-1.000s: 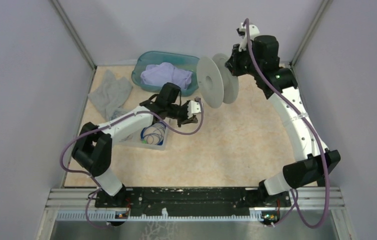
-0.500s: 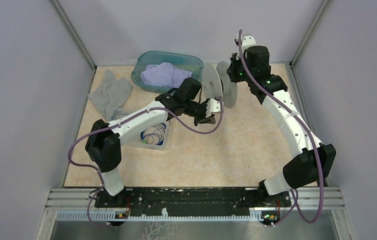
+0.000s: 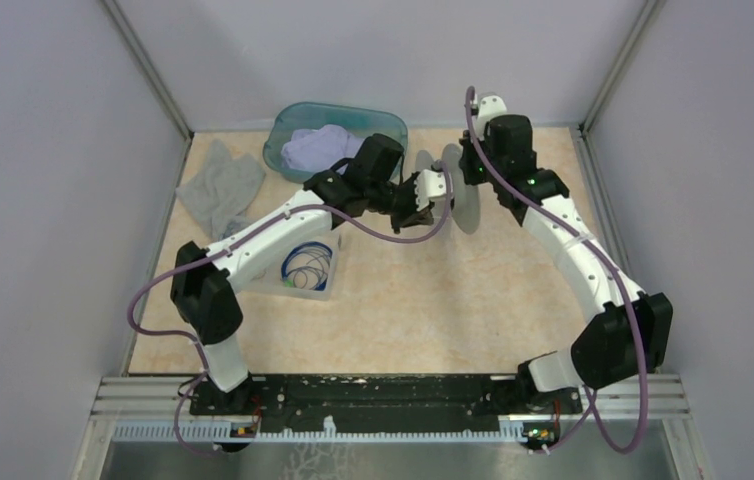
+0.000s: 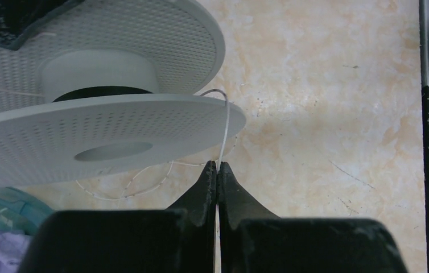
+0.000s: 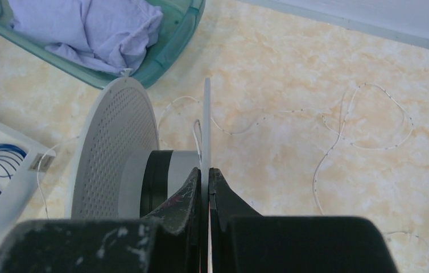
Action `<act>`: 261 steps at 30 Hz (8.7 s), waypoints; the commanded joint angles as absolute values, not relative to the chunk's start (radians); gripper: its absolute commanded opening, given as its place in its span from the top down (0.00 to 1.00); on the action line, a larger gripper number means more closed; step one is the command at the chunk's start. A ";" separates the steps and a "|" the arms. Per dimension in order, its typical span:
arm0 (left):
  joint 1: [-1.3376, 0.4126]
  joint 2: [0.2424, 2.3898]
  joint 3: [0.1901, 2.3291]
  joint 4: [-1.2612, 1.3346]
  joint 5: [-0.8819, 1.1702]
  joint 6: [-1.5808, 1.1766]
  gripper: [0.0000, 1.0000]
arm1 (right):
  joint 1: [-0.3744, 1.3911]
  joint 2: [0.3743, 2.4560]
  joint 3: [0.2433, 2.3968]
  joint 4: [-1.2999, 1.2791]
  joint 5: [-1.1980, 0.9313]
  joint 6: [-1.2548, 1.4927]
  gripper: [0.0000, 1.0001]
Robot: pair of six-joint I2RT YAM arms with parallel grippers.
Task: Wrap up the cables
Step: Wrap the cable around the cable reel.
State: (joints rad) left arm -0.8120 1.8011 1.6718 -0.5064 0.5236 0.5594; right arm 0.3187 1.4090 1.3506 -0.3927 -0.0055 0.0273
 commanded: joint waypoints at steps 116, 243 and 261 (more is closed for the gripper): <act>-0.360 1.657 1.465 -0.206 0.577 0.311 1.00 | 0.294 1.270 1.226 -0.515 -0.370 -0.311 1.00; -0.324 1.665 1.702 -0.132 0.548 -0.148 1.00 | 0.421 1.322 1.201 -0.408 -0.628 -0.174 0.37; -0.328 1.652 1.687 -0.127 0.536 -0.132 1.00 | 0.604 1.392 1.162 -0.331 -0.268 -0.119 0.52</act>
